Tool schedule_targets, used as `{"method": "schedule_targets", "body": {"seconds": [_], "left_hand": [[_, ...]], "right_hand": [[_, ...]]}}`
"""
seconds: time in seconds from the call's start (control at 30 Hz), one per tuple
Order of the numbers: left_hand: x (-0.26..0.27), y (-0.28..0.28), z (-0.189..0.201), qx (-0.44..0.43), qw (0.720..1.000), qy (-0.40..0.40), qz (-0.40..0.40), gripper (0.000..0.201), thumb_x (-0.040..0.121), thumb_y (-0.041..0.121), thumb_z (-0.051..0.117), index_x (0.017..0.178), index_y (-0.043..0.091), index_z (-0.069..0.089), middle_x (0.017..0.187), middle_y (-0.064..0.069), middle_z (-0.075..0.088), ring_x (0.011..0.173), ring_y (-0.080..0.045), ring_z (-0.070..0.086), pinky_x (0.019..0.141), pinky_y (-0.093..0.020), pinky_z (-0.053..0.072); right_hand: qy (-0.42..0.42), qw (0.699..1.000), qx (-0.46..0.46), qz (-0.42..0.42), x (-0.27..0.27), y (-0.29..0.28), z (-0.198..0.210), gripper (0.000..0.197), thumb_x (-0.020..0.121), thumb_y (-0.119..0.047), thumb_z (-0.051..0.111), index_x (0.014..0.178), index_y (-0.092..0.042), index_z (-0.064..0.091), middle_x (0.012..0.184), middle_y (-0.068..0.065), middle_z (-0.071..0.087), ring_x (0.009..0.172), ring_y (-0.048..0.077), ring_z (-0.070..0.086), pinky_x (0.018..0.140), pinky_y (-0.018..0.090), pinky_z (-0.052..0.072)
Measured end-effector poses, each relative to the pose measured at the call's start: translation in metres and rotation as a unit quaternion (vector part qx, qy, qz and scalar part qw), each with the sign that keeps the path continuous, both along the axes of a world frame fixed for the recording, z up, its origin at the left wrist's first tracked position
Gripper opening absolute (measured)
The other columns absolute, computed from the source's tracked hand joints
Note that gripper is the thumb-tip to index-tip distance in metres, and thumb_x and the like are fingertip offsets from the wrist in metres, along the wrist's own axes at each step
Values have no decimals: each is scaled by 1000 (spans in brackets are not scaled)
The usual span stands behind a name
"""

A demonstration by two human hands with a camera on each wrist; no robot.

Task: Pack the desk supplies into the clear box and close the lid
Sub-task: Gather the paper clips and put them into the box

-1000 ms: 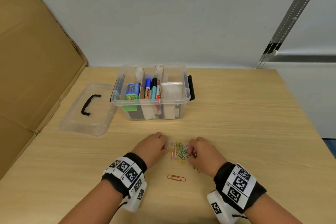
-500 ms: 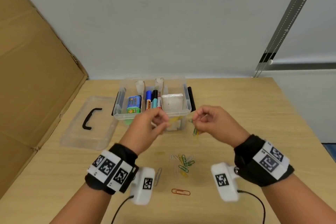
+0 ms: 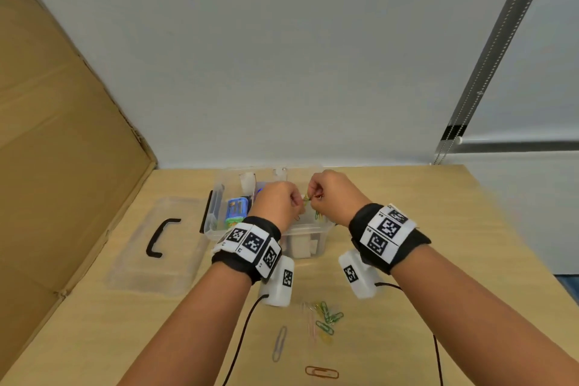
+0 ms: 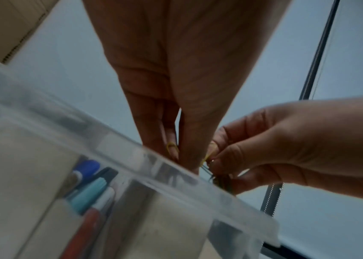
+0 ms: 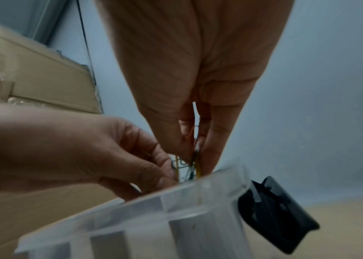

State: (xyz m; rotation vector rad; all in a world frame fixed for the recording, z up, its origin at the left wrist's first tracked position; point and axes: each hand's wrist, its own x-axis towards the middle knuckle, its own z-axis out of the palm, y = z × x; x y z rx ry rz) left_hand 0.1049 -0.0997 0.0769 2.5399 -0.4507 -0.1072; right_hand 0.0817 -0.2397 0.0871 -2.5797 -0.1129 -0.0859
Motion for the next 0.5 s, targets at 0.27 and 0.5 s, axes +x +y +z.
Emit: {"method": "schedule_targets", "body": {"seconds": [0.27,0.5], "left_hand": [[-5,6,5,49,997,17,-51,26,86,14,65,111,11,68,112,-7,68,105,-21,63,95,-34,49],[-63,46,11,-52,994,-91,-38,9,90,25,58,97,26,63,88,13,61,69,-1,54,66,-18,47]], "right_hand": [[95,989,-105,53,-9,12,6,34,91,3,42,117,-10,60,118,11,61,107,26,59,89,31,48],[-129,991,5,19,-61,-4,-9,12,91,-15,52,100,-17,58,98,-5,54,83,10,54,72,23,48]]}}
